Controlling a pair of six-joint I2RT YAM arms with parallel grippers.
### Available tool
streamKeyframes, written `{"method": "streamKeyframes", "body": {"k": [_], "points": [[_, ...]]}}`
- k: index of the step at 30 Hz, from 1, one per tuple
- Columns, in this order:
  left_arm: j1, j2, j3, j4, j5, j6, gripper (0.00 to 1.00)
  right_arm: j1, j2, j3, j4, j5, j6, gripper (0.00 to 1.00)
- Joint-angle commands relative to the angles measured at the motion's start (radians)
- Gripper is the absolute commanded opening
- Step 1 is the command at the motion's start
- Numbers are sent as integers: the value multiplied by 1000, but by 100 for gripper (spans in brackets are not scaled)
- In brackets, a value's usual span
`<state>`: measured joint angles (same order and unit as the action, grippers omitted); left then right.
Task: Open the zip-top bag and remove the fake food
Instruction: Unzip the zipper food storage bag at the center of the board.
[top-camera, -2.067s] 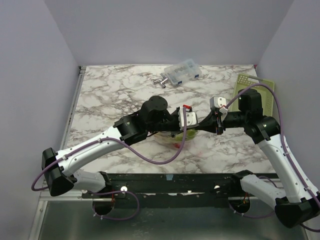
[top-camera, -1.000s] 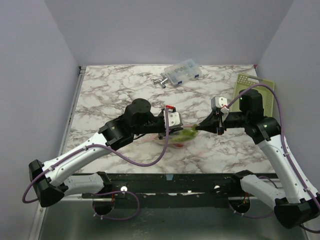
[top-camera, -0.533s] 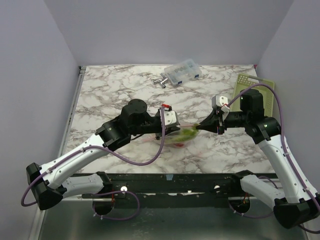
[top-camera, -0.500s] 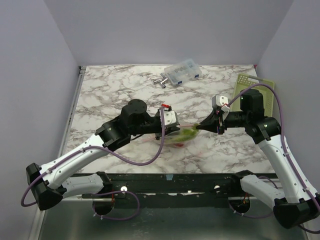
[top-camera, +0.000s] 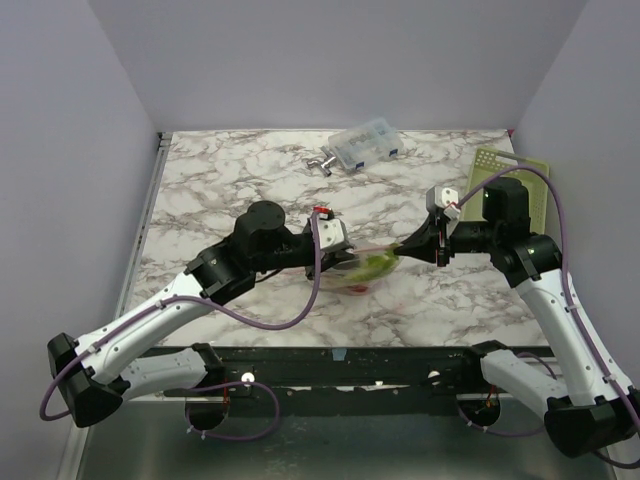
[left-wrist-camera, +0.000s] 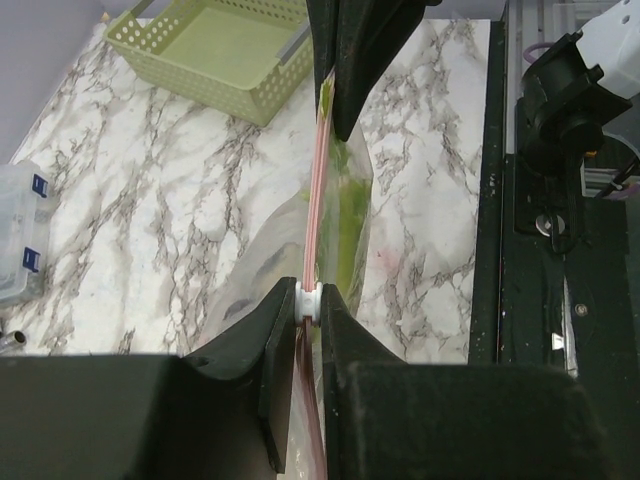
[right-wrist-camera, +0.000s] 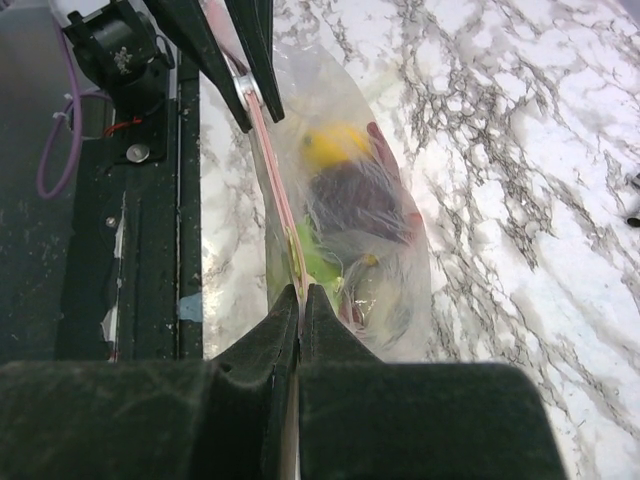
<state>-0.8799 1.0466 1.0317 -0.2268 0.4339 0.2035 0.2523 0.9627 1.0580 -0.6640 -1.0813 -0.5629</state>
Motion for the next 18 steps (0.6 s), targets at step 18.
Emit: {"method": "streamKeyframes", "body": {"k": [18], "points": [[66, -84, -94, 15, -12, -65, 0, -66, -10, -33, 53, 63, 43, 1]]}}
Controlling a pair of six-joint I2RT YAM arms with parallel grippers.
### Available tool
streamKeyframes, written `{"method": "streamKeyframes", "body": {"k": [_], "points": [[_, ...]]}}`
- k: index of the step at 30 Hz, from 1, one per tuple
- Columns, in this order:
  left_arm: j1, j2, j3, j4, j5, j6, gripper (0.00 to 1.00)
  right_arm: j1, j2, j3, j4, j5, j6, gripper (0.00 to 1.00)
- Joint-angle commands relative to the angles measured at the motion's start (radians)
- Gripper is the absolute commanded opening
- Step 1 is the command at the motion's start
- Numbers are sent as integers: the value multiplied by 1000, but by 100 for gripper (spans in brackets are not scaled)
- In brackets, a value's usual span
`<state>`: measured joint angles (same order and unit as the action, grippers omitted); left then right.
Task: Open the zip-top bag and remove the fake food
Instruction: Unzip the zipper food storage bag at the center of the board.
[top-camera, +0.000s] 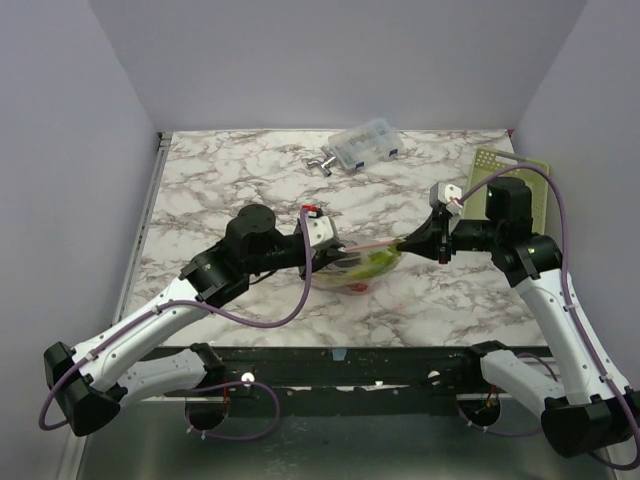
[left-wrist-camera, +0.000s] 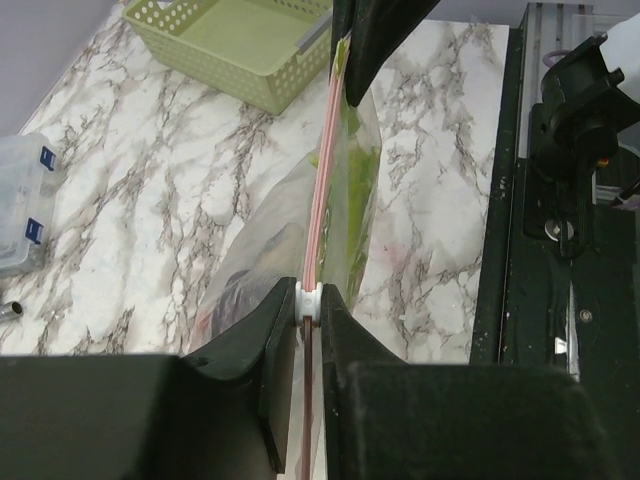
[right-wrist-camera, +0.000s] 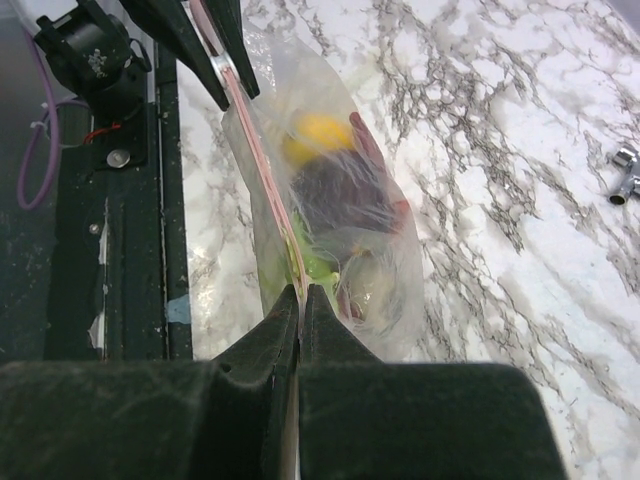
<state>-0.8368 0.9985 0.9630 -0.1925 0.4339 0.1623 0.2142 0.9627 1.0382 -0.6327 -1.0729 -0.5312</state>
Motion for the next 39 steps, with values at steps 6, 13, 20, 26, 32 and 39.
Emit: {"method": "streamKeyframes", "body": {"k": [6, 13, 20, 26, 32, 39], "points": [[40, -52, -50, -6, -3, -36, 0, -39, -12, -17, 34, 54, 19, 1], [57, -72, -66, -12, 0, -40, 0, -48, -17, -21, 39, 54, 23, 0], [72, -91, -78, -19, 0, -37, 0, -56, -22, -25, 42, 53, 27, 1], [86, -107, -90, -27, 4, -34, 0, -62, -23, -28, 46, 53, 29, 0], [103, -126, -101, -38, 8, -24, 0, -70, -22, -29, 48, 48, 31, 0], [122, -149, -115, -49, 10, -17, 0, -77, -22, -30, 51, 48, 34, 0]]}}
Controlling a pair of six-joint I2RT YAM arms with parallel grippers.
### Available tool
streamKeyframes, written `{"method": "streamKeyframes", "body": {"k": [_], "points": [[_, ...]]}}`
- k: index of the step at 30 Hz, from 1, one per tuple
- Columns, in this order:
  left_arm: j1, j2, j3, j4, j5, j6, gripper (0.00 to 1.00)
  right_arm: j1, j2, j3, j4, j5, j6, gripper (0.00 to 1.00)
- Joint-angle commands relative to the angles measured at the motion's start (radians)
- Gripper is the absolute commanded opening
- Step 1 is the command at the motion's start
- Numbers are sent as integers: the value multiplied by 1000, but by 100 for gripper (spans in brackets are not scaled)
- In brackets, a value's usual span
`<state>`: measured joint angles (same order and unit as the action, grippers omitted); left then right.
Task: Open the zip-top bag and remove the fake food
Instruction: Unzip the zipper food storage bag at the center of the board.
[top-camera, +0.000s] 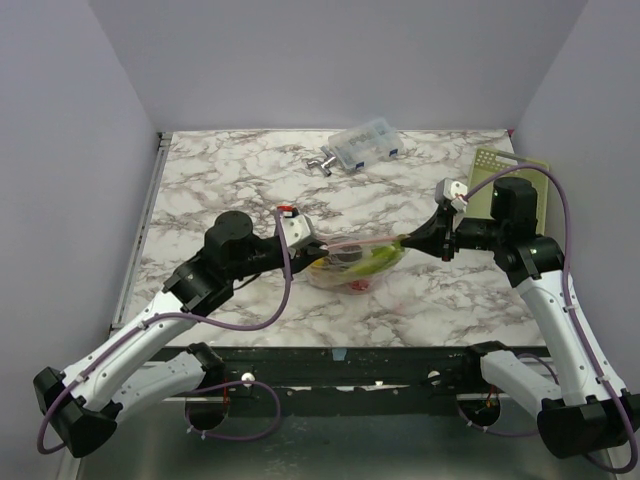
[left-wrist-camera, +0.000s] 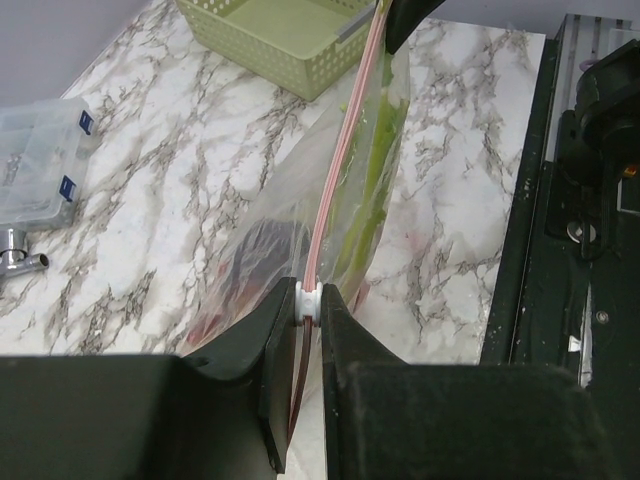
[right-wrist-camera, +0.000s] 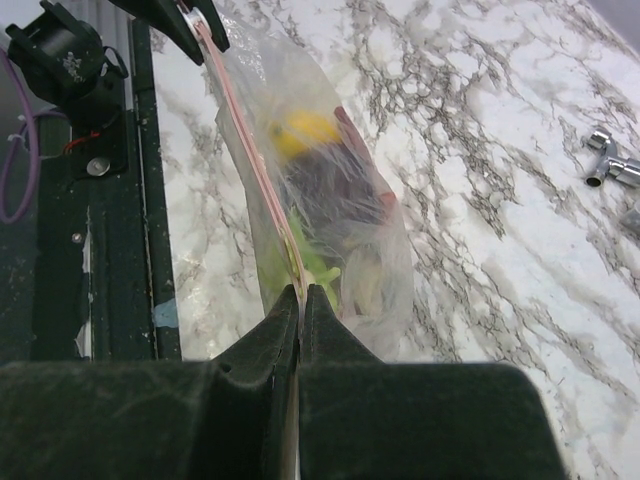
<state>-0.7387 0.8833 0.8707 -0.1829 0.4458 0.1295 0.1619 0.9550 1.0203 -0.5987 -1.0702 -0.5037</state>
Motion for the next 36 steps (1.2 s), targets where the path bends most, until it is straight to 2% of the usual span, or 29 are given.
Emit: {"method": "streamKeyframes", "body": {"k": [1, 36], "points": [[26, -37, -25, -59, -2, 16, 0, -25, -15, -12, 17, 46, 7, 0], [101, -157, -70, -204, -40, 116, 0, -45, -9, -15, 26, 39, 12, 0]]}}
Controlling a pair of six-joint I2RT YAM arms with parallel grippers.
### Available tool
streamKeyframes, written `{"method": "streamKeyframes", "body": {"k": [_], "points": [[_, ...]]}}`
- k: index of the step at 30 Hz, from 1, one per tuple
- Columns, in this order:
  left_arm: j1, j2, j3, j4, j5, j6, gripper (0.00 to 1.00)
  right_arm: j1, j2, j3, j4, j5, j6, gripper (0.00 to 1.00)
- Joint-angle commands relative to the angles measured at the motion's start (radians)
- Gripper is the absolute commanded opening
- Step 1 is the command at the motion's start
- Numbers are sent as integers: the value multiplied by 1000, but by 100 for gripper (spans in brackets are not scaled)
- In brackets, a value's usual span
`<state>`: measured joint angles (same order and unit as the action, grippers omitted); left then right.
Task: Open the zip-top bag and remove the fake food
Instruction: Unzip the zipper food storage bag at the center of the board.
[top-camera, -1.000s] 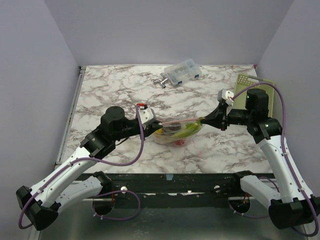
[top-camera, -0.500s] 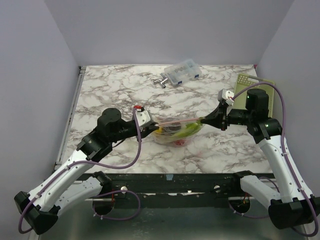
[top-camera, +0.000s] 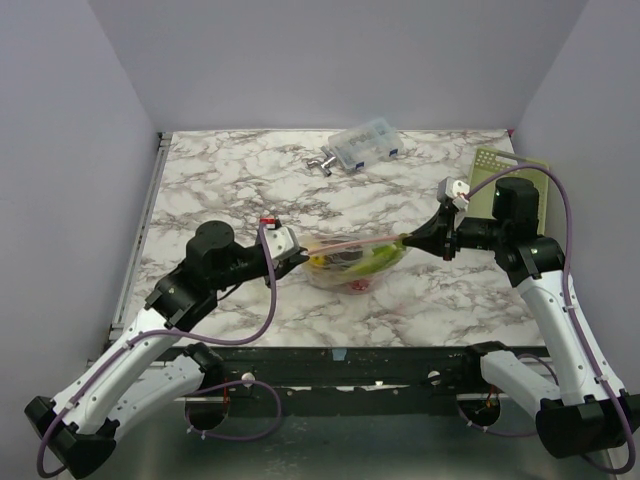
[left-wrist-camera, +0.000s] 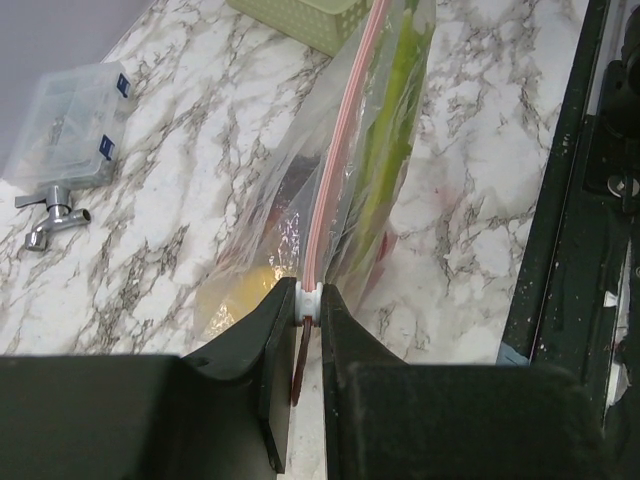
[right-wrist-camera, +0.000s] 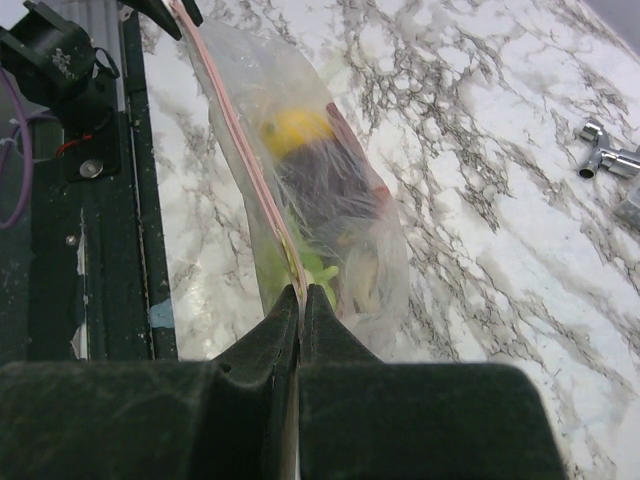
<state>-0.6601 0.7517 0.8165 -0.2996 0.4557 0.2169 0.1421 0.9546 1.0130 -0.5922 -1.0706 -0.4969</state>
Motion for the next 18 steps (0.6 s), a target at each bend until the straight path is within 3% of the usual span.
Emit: {"method": "streamKeyframes", "body": {"k": [1, 18], "points": [[24, -28, -17, -91, -51, 29, 0, -26, -11, -8, 18, 40, 6, 0], [54, -83, -43, -138, -92, 57, 0, -35, -2, -4, 21, 29, 11, 0]]}}
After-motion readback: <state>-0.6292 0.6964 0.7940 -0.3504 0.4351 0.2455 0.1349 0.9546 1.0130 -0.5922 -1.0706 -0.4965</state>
